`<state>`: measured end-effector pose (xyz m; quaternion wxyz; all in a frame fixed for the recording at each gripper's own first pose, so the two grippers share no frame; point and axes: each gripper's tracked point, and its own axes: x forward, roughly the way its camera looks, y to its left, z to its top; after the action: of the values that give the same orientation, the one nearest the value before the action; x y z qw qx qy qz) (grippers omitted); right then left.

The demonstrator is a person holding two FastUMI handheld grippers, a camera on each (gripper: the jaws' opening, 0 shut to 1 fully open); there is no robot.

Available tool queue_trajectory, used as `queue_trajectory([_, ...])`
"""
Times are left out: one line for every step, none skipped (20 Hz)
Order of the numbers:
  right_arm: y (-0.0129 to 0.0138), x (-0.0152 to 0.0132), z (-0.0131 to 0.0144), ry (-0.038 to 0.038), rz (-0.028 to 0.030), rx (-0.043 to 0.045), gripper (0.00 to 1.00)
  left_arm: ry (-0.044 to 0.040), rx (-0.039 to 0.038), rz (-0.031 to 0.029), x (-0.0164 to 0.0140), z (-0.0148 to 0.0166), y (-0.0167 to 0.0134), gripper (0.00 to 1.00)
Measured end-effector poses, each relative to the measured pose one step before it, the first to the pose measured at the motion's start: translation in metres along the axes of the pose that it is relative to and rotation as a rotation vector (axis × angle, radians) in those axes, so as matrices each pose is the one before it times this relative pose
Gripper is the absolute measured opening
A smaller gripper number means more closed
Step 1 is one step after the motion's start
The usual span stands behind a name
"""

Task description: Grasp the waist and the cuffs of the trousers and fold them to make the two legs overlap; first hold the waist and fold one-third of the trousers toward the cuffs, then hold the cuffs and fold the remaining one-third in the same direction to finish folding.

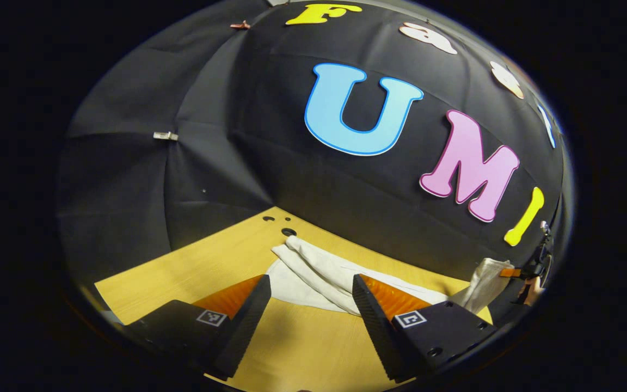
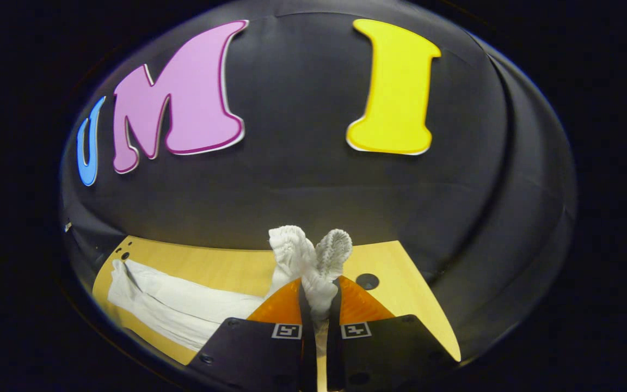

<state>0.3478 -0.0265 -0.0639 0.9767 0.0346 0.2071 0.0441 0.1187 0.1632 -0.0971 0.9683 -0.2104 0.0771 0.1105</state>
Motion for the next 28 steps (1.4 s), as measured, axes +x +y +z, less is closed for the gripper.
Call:
queue_trajectory([0.00947,-0.00013,-0.00062,-0.00474,0.01948,-0.00976,0.11,0.01010,-0.00658,-0.00402,-0.00093,-0.00437,0.00314,0.92])
queue_trajectory([0.01056,0.00039,-0.00103,-0.00597,0.02113,-0.00727,0.11,0.00452,0.00189,0.01213,-0.00082,-0.00191,0.00717,0.96])
queue_trajectory([0.01034,0.00105,-0.00120,-0.00064,0.02970,-0.00040,0.11,0.00421,0.00437,0.01242,-0.00179,-0.00294,0.00750,0.96])
queue_trajectory([0.00368,-0.00185,-0.00290,0.00360,0.03261,0.00637,0.11,0.00429,0.00400,0.01325,-0.00362,-0.00134,0.00692,0.96])
queue_trajectory([0.01260,-0.00192,-0.00226,0.00374,0.02521,0.00464,0.11,0.00737,0.00408,0.01004,-0.00461,-0.00328,0.00490,0.96])
queue_trajectory([0.01151,0.00233,-0.00301,0.00299,0.01977,0.00149,0.11,0.01034,0.00696,0.00782,-0.00567,-0.00278,0.00432,0.96])
queue_trajectory([0.00691,0.00151,-0.00374,0.00446,0.01587,-0.00615,0.11,0.01073,0.01264,0.01174,-0.00487,-0.00357,0.00505,0.96])
queue_trajectory([0.01266,0.00266,-0.00541,0.00492,0.01748,-0.01085,0.11,0.01456,0.01940,0.01471,-0.00613,-0.00342,0.00675,0.96])
queue_trajectory([0.01284,0.00546,-0.00576,0.00734,0.02172,-0.00885,0.11,0.00824,0.02360,0.01891,-0.00817,-0.00291,0.00708,0.96])
queue_trajectory([0.01116,0.00248,-0.00569,0.00791,0.02350,-0.01015,0.11,0.00472,0.02050,0.01520,-0.00875,-0.00180,0.00572,0.96])
queue_trajectory([0.00795,0.00180,-0.00538,0.00614,0.02312,-0.01300,0.11,0.00697,0.01350,0.00925,-0.00845,-0.00471,0.00261,0.96])
queue_trajectory([0.00638,0.00108,-0.00544,0.00913,0.02067,-0.01545,0.11,0.00876,0.00823,0.00997,-0.00930,-0.00383,0.00439,0.96])
queue_trajectory([0.00455,-0.00163,-0.00477,0.01226,0.02287,-0.01169,0.12,0.00943,0.00736,0.01307,-0.00801,-0.00537,0.00495,0.96])
queue_trajectory([0.00566,0.00041,-0.00804,0.01798,0.02147,-0.00521,0.15,0.00693,0.00574,0.01492,-0.00812,-0.00403,0.00484,0.96])
queue_trajectory([0.01233,0.00151,-0.00915,0.01719,0.02094,-0.00015,0.15,0.00689,0.00484,0.01700,-0.00566,-0.00579,0.00471,0.96])
queue_trajectory([0.00942,-0.00033,-0.00910,0.01761,0.02302,0.00161,0.18,0.00388,-0.00185,0.02117,-0.00617,-0.00414,0.00555,0.96])
queue_trajectory([0.00440,0.00257,-0.00928,0.01485,0.01692,-0.00008,0.21,0.00493,-0.01010,0.00605,-0.00322,-0.00437,-0.00075,0.92])
queue_trajectory([0.00776,0.00431,-0.00842,0.00874,0.01648,-0.00225,0.23,0.00416,-0.00986,0.00089,-0.00224,-0.00257,-0.00148,0.96])
queue_trajectory([0.01148,0.00514,-0.00509,0.00375,0.01794,-0.00064,0.28,0.00491,-0.00284,0.00615,0.00084,-0.00394,-0.00105,0.96])
queue_trajectory([0.01109,0.00188,-0.00276,-0.00001,0.02719,0.00765,0.22,0.00407,0.00374,0.00656,0.00305,-0.00180,-0.00216,0.96])
queue_trajectory([0.00954,-0.00232,-0.00085,0.00187,0.03163,0.01486,0.41,0.00278,0.00227,0.00375,0.00449,-0.00075,-0.00420,0.96])
queue_trajectory([0.01027,0.00007,-0.00181,0.00304,0.02354,0.01334,0.36,0.00055,-0.00306,-0.00291,0.00397,0.00075,-0.00663,0.96])
queue_trajectory([0.00853,-0.00084,-0.00057,-0.00153,0.02024,0.00454,0.45,-0.00127,-0.00712,-0.00813,0.00582,0.00231,-0.00896,0.96])
queue_trajectory([0.00668,-0.00193,-0.00022,-0.00267,0.01298,-0.00331,0.42,-0.00301,-0.01124,-0.01239,0.00513,0.00328,-0.01040,0.96])
queue_trajectory([0.00810,-0.00423,-0.00051,-0.00212,0.01632,-0.00046,0.40,-0.00048,-0.01016,-0.01376,0.00752,0.00179,-0.00858,0.96])
queue_trajectory([0.00889,-0.00356,-0.00064,0.00094,0.02319,-0.00004,0.43,0.00047,-0.00669,-0.00297,0.00893,0.00281,-0.00745,0.96])
queue_trajectory([0.00732,-0.00468,-0.00278,0.00428,0.01439,-0.00477,0.51,0.00350,-0.00717,0.00260,0.00806,0.00140,-0.00612,0.96])
queue_trajectory([0.00266,-0.00504,-0.00143,0.00196,-0.00288,-0.01269,0.59,-0.00238,-0.00698,-0.00014,0.00722,0.00549,-0.00501,0.96])
